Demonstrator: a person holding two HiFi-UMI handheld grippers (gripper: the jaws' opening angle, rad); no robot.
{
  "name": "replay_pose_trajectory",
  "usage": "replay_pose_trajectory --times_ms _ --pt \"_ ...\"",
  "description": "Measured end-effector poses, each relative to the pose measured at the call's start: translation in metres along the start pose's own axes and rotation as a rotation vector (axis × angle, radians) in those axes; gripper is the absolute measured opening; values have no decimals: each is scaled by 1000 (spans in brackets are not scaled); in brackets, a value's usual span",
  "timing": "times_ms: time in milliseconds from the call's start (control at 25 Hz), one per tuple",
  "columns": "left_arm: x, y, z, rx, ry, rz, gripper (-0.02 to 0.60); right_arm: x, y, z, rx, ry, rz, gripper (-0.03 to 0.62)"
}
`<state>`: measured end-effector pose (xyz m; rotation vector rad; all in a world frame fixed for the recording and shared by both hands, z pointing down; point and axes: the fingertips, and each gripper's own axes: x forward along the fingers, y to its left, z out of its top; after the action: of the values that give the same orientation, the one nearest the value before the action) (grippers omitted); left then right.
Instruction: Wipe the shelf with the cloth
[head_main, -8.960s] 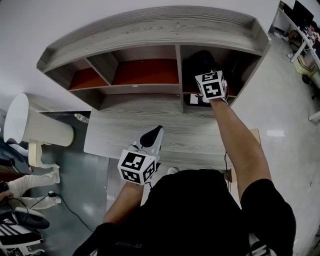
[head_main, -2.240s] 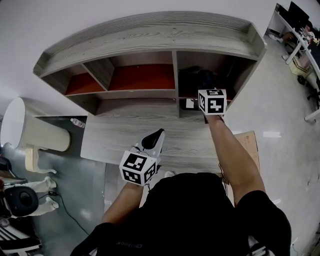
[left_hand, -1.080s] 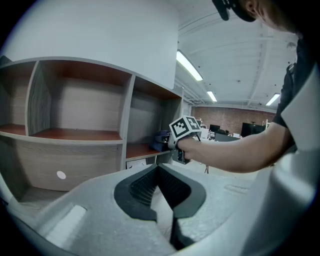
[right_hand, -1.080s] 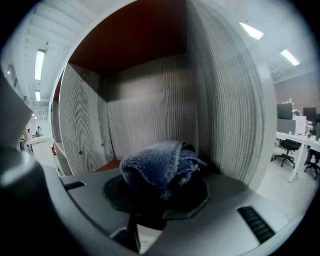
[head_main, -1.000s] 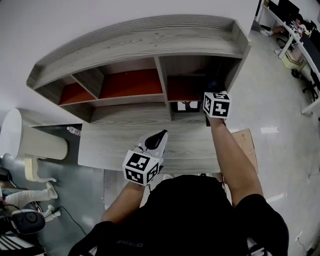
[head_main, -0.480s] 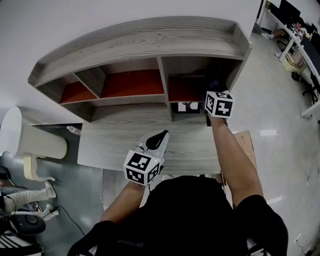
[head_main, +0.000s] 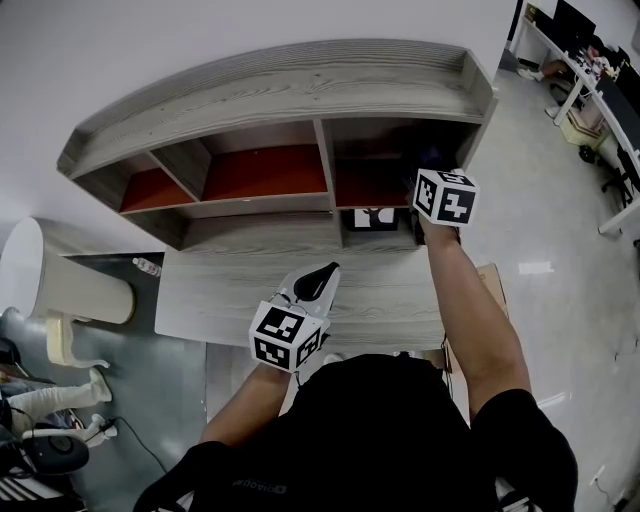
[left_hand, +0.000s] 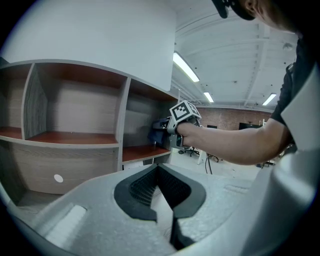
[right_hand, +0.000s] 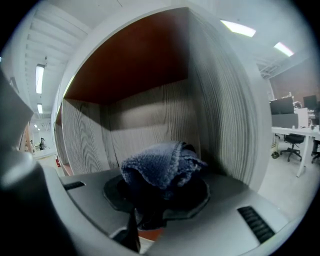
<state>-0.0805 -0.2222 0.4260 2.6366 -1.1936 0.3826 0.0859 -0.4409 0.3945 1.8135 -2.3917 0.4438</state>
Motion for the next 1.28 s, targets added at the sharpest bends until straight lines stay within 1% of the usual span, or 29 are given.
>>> replay_pose_trajectory --times_ms 240,600,920,1280 --pt "1 1 2 3 -6 -1 9 -7 6 24 0 -36 25 103" --pt "4 2 0 -2 -1 -2 9 -14 12 64 -34 -92 40 103" --pt "3 8 0 -11 -4 15 9 -22 18 95 -57 -137 51 103" --pt "3 7 0 -13 -6 13 9 -28 21 112 -109 -157 39 103"
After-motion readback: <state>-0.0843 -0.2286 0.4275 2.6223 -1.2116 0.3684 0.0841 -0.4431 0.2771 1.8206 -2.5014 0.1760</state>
